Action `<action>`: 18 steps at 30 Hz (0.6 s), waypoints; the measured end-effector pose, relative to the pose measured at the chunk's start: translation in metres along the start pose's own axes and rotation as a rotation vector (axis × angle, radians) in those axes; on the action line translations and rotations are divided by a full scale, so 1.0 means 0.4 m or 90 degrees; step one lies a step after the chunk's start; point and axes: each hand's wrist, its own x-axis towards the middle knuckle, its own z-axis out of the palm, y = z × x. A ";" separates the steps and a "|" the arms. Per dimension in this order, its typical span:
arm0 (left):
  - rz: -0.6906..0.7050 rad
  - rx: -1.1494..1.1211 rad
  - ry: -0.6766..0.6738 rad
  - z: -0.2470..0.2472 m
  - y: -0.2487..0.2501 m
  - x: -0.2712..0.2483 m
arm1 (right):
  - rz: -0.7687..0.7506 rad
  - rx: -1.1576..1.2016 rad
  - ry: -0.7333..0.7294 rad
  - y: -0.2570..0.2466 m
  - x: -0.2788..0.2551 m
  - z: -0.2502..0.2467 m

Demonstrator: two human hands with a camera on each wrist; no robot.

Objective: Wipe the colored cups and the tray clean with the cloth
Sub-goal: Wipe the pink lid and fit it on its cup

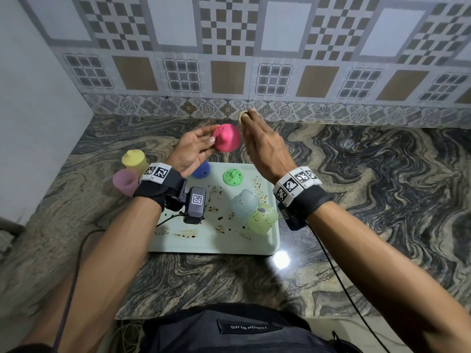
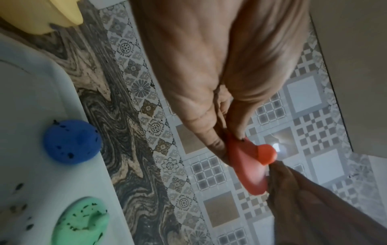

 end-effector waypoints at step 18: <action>0.027 0.016 -0.024 0.050 0.005 0.003 | 0.053 0.120 0.094 -0.042 0.052 -0.010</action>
